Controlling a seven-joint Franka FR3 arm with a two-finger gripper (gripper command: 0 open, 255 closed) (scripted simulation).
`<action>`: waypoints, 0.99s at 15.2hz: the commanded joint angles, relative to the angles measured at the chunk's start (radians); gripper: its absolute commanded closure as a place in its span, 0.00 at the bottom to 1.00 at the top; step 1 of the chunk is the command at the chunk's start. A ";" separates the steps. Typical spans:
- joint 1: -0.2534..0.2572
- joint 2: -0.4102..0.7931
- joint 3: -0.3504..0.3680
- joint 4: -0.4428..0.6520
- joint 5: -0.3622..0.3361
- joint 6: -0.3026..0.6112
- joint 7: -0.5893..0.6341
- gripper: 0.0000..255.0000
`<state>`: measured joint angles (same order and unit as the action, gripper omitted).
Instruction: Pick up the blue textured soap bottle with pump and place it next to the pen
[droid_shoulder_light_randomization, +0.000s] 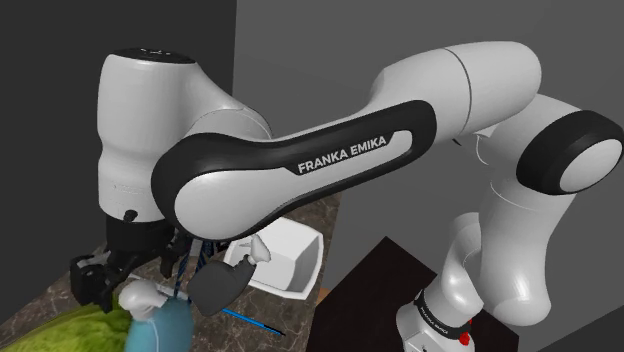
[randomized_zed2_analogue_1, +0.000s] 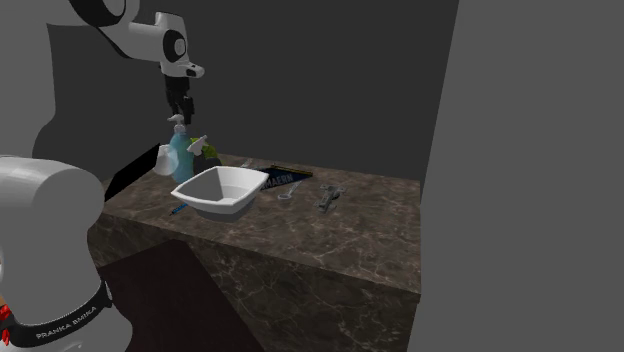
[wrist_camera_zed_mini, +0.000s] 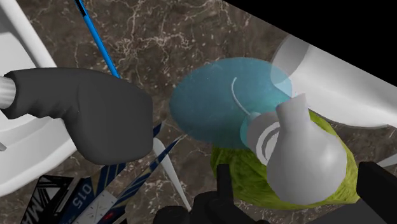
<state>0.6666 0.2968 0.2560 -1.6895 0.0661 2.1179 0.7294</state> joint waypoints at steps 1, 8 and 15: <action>0.000 0.000 0.000 0.000 0.000 0.000 0.000 0.00; -0.012 -0.047 -0.001 0.063 0.010 -0.109 -0.006 0.00; -0.012 -0.047 -0.001 0.063 0.010 -0.109 -0.006 0.00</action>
<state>0.6548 0.2503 0.2552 -1.6270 0.0765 2.0093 0.7235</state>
